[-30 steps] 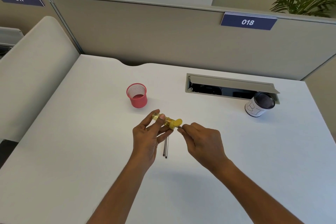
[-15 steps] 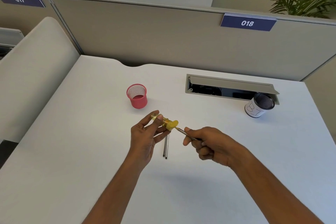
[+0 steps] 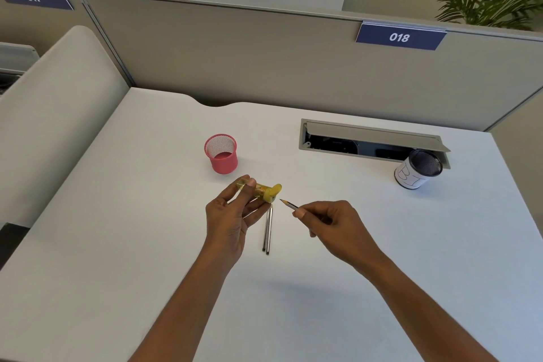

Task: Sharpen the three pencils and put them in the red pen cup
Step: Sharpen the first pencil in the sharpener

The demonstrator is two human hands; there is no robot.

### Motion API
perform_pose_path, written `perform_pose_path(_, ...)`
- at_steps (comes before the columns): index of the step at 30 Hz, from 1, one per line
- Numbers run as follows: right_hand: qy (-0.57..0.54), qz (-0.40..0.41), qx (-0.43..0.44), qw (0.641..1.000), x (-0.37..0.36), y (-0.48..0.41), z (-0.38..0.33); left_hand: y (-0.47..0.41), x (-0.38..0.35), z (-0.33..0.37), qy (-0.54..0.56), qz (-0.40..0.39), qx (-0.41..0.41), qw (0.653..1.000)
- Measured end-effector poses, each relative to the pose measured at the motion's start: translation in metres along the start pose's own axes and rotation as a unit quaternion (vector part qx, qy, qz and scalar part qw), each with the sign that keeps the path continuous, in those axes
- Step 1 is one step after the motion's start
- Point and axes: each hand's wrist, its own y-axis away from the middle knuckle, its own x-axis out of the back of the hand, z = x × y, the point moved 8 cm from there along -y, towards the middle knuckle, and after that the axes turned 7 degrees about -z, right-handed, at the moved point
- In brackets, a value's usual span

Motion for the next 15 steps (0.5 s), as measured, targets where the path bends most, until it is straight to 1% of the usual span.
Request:
perform_pose_path(4, 0.052, 0.046, 0.062, 0.996, 0.0, 0.003, -0.007, 0.001, 0.0, -0.001, -0.002, 0.003, -0.001, 1.0)
perform_pose_path(10, 0.081, 0.068, 0.12, 0.987, -0.003, 0.006, -0.015, 0.004, 0.001, -0.003, -0.009, 0.004, 0.001, 1.0)
perform_pose_path(15, 0.188, 0.082, 0.164, 0.965, -0.006, 0.007, -0.023, 0.006, 0.0, -0.005, -0.016, 0.003, 0.004, 1.0)
